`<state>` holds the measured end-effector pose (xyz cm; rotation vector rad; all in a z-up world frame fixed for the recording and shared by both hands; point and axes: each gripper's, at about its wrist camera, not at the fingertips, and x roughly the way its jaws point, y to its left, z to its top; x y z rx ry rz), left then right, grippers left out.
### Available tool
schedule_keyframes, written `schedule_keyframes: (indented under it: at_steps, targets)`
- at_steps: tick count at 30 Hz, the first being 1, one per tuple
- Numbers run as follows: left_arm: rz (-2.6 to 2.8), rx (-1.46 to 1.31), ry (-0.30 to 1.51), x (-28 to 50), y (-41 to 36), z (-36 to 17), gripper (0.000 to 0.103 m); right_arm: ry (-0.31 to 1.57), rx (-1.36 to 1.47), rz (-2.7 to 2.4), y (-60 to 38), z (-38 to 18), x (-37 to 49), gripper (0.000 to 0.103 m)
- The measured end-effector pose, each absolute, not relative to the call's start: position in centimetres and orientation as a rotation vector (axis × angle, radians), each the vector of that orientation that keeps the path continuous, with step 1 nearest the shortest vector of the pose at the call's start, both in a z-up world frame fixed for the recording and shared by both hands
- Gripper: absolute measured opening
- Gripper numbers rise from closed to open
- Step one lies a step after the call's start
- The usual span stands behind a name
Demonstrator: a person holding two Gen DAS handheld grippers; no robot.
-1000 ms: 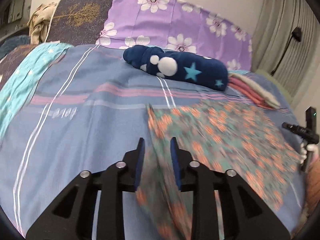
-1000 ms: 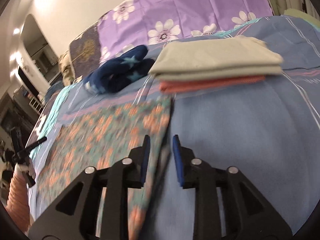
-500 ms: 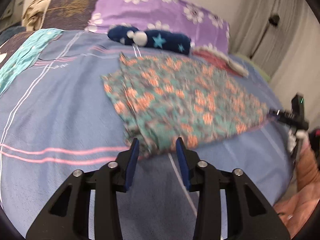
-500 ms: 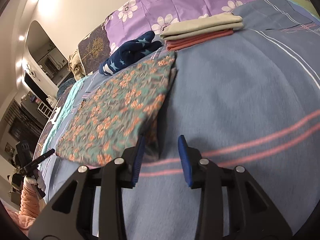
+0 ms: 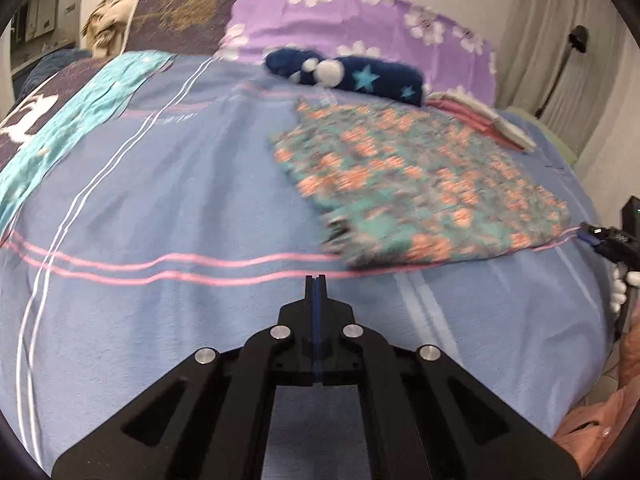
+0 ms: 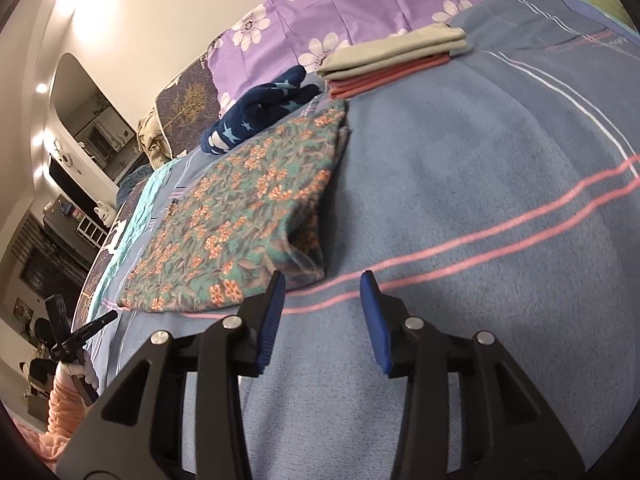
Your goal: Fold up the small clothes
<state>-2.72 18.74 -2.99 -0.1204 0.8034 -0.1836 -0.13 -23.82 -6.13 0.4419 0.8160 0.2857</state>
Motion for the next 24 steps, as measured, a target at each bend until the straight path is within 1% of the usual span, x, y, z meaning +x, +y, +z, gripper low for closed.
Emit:
schedule_keyframes:
  at_steps: [2, 3, 5, 7, 8, 12, 17, 18, 19, 23, 24]
  targets:
    - [-0.229, -0.098, 0.773, -2.4, 16.9, -1.9, 0.001, 0.816, 0.431, 0.289, -23.6, -6.0, -0.1, 0.040]
    - [-0.271, -0.075, 0.750, -2.0, 15.2, -0.9, 0.004, 0.813, 0.427, 0.291, -23.6, -6.0, -0.1, 0.040]
    - [-0.338, -0.043, 0.725, -1.3, 12.3, 0.4, 0.016, 0.805, 0.422, 0.295, -23.5, -6.0, -0.2, 0.040]
    - [-0.416, 0.003, 0.715, -0.1, 8.2, 1.4, 0.039, 0.800, 0.426, 0.303, -23.6, -6.2, -0.2, 0.041]
    - [-0.450, 0.024, 0.719, 0.5, 6.2, 1.6, 0.041, 0.799, 0.429, 0.306, -23.7, -6.4, -0.1, 0.041]
    - [-0.589, 0.099, 0.773, 3.5, -3.0, 1.2, 0.042, 0.798, 0.459, 0.304, -24.8, -7.0, -0.1, 0.040]
    - [-0.679, 0.139, 0.820, 5.5, -11.4, 0.7, 0.043, 0.802, 0.493, 0.323, -26.0, -8.1, -0.4, 0.041]
    - [-0.688, 0.162, 0.821, 5.8, -13.3, 0.6, 0.046, 0.800, 0.505, 0.329, -26.3, -8.3, -0.6, 0.040]
    - [-0.682, 0.184, 0.821, 6.0, -14.4, 0.6, 0.053, 0.796, 0.520, 0.338, -26.6, -8.5, -0.6, 0.040]
    - [-0.637, 0.266, 0.840, 7.2, -18.9, 0.4, 0.054, 0.776, 0.565, 0.370, -27.2, -8.9, -0.6, 0.040]
    - [-0.639, 0.266, 0.850, 7.6, -19.7, 0.4, 0.054, 0.776, 0.563, 0.368, -27.2, -9.0, -0.6, 0.037]
